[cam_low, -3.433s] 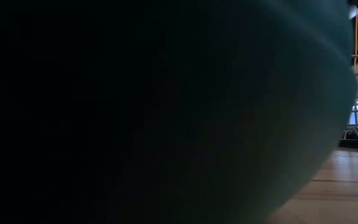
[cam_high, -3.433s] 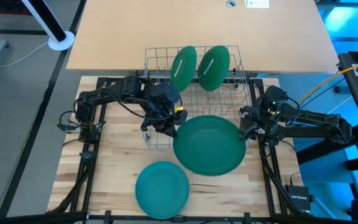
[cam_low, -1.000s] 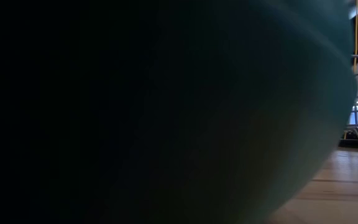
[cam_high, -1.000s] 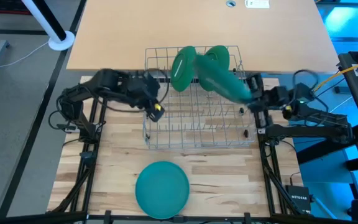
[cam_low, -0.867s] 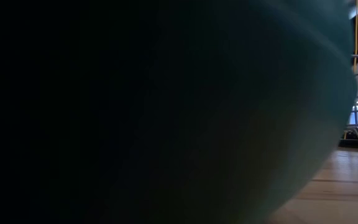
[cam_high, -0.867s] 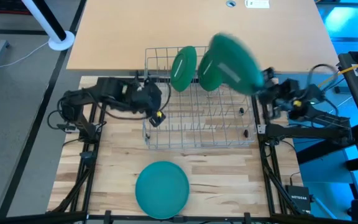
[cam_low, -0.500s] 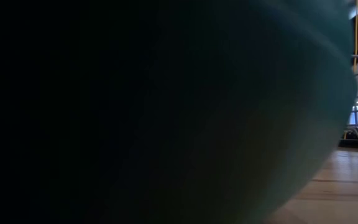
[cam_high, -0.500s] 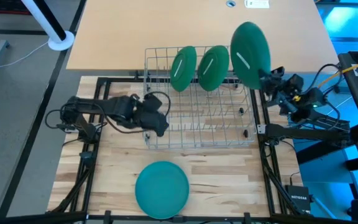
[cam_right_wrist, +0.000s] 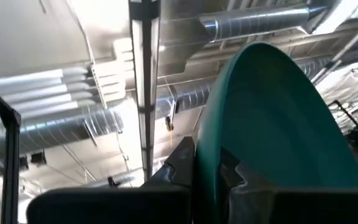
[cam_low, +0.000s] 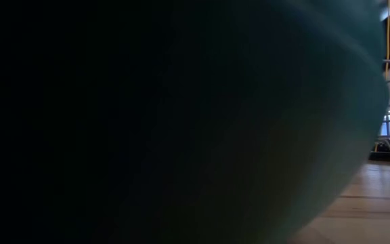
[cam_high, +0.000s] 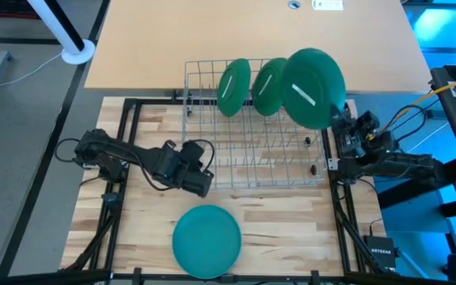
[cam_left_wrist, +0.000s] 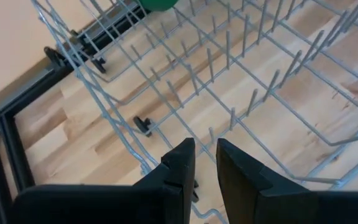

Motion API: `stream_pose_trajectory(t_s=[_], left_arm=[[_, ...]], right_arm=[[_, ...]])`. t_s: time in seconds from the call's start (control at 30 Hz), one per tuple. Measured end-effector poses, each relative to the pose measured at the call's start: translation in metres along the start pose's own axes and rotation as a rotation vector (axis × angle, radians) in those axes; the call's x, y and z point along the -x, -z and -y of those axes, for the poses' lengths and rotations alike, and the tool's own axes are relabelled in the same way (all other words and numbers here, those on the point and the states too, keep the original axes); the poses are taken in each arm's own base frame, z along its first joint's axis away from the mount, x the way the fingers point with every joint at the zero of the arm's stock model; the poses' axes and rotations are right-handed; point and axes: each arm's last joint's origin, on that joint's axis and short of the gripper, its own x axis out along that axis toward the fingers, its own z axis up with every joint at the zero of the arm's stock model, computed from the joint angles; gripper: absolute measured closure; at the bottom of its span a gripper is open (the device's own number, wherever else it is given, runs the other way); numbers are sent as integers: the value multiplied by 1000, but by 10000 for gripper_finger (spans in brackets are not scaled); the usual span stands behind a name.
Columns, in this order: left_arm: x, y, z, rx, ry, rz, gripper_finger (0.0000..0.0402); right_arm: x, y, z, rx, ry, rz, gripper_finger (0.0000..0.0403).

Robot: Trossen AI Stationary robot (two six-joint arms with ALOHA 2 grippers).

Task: Sort dishes
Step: Put the green plate in the dish rack

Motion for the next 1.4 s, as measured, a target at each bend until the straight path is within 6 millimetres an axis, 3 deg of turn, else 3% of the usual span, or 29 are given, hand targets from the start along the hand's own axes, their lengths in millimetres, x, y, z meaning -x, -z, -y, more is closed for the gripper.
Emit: stream_pose_trajectory(t_s=[0.33,0.87,1.4], left_arm=[[-7,6,4,80,-4,5,343],[-7,2,8,92,23,66,343],[-7,2,9,96,28,68,343]], right_arm=[[28,30,-7,-7,113,-94,388],[37,50,-38,23,147,-256,388],[37,73,-59,-17,246,-297,388]])
